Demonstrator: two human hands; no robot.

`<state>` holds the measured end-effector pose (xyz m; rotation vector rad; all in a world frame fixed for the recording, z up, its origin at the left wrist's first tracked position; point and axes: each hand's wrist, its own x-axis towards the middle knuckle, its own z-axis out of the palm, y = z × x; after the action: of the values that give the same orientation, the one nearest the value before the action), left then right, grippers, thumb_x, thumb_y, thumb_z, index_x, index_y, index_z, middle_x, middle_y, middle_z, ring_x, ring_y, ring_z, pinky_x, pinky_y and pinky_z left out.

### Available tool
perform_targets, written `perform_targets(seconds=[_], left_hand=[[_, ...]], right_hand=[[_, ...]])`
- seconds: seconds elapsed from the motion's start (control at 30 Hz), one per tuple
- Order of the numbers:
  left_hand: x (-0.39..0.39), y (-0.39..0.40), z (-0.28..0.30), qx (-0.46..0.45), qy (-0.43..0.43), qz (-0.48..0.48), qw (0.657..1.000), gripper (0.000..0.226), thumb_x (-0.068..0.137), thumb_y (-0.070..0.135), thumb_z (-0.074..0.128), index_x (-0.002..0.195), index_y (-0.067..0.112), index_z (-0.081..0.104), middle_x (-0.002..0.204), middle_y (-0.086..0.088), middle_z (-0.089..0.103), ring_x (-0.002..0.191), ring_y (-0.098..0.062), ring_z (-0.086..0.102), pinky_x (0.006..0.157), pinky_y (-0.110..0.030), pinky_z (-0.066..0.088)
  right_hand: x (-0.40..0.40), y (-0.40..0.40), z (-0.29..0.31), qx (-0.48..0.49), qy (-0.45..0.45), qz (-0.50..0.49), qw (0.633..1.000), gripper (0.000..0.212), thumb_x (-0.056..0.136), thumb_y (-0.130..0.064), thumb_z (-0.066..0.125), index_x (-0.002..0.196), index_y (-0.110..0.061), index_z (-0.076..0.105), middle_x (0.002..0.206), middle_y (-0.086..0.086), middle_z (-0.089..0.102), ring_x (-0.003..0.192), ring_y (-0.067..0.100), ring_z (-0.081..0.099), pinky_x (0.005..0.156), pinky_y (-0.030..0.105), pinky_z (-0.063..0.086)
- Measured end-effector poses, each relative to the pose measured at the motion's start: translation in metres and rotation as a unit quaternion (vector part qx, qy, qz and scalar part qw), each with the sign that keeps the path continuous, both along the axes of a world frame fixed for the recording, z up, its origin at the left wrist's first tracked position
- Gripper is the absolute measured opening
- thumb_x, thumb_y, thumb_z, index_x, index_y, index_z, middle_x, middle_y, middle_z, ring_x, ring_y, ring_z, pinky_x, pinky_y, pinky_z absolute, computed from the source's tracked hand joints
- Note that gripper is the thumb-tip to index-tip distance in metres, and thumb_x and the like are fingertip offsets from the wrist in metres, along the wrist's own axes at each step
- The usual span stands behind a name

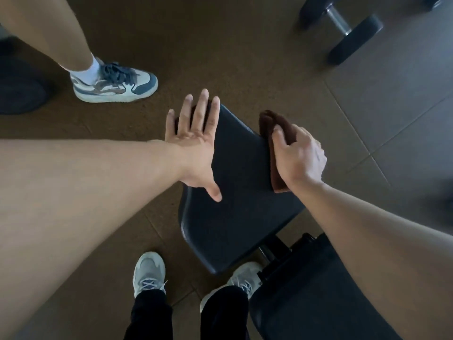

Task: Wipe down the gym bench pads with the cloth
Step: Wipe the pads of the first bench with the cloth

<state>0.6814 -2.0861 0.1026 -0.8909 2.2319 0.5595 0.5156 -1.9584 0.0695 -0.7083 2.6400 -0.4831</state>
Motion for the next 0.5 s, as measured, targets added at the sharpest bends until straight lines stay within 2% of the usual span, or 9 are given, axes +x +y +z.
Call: perform_targets(seconds=[0.07, 0.17, 0.23, 0.33, 0.4, 0.47, 0.5], left_hand=[[-0.004, 0.001, 0.002, -0.018, -0.021, -0.002, 1.000, 0.180, 0.041, 0.073, 0.089, 0.134, 0.016, -0.055, 0.141, -0.010, -0.062, 0.139, -0.036, -0.046, 0.122, -0.059, -0.009], [-0.005, 0.006, 0.006, -0.030, -0.044, 0.002, 0.999, 0.182, 0.039, 0.077, 0.087, 0.136, 0.011, -0.051, 0.146, -0.013, -0.056, 0.139, -0.036, -0.046, 0.122, -0.059, -0.008], [-0.006, 0.005, 0.007, -0.032, -0.044, 0.005, 0.998, 0.182, 0.038, 0.076, 0.088, 0.135, 0.012, -0.052, 0.146, -0.012, -0.056, 0.139, -0.035, -0.046, 0.122, -0.058, -0.008], [-0.008, 0.005, 0.013, -0.014, -0.041, 0.013, 0.999, 0.183, 0.037, 0.074, 0.089, 0.133, 0.019, -0.056, 0.142, -0.008, -0.061, 0.140, -0.035, -0.045, 0.123, -0.058, -0.008], [-0.007, 0.005, 0.016, -0.006, -0.040, 0.017, 0.999, 0.182, 0.038, 0.074, 0.090, 0.131, 0.020, -0.058, 0.140, -0.007, -0.063, 0.139, -0.034, -0.046, 0.122, -0.057, -0.009], [-0.007, 0.006, 0.018, -0.002, -0.036, 0.023, 0.999, 0.181, 0.039, 0.073, 0.090, 0.129, 0.022, -0.059, 0.139, -0.006, -0.063, 0.139, -0.033, -0.046, 0.122, -0.056, -0.010], [-0.007, 0.007, 0.019, -0.003, -0.034, 0.020, 0.999, 0.181, 0.040, 0.073, 0.090, 0.128, 0.022, -0.060, 0.139, -0.005, -0.063, 0.139, -0.034, -0.046, 0.122, -0.056, -0.009]], right_hand=[[0.026, -0.038, 0.008, -0.038, 0.007, 0.091, 0.995, 0.034, 0.101, -0.059, 0.043, 0.105, -0.035, 0.067, 0.101, -0.016, 0.060, 0.092, 0.013, 0.054, 0.083, 0.033, 0.035], [0.049, -0.085, 0.008, -0.101, -0.043, 0.139, 0.984, 0.035, 0.102, -0.054, 0.040, 0.114, -0.036, 0.068, 0.112, -0.013, 0.067, 0.097, 0.014, 0.063, 0.084, 0.035, 0.043], [0.042, -0.084, 0.005, -0.091, -0.029, 0.162, 0.982, 0.037, 0.104, -0.054, 0.037, 0.109, -0.033, 0.067, 0.109, -0.011, 0.068, 0.095, 0.017, 0.066, 0.082, 0.038, 0.047], [0.010, -0.033, 0.002, -0.027, 0.028, 0.198, 0.979, 0.039, 0.105, -0.059, 0.035, 0.100, -0.033, 0.063, 0.102, -0.014, 0.064, 0.092, 0.017, 0.066, 0.076, 0.037, 0.046], [-0.008, 0.010, -0.005, -0.013, 0.025, 0.131, 0.991, 0.038, 0.105, -0.059, 0.036, 0.110, -0.033, 0.065, 0.111, -0.014, 0.064, 0.100, 0.018, 0.066, 0.080, 0.035, 0.045], [-0.009, 0.044, -0.011, -0.011, -0.028, -0.058, 0.998, 0.039, 0.106, -0.057, 0.035, 0.124, -0.035, 0.062, 0.125, -0.012, 0.062, 0.111, 0.021, 0.063, 0.088, 0.035, 0.039], [-0.003, 0.054, -0.014, -0.016, -0.053, -0.155, 0.986, 0.042, 0.106, -0.058, 0.033, 0.130, -0.037, 0.060, 0.131, -0.011, 0.060, 0.118, 0.022, 0.060, 0.095, 0.038, 0.039]])
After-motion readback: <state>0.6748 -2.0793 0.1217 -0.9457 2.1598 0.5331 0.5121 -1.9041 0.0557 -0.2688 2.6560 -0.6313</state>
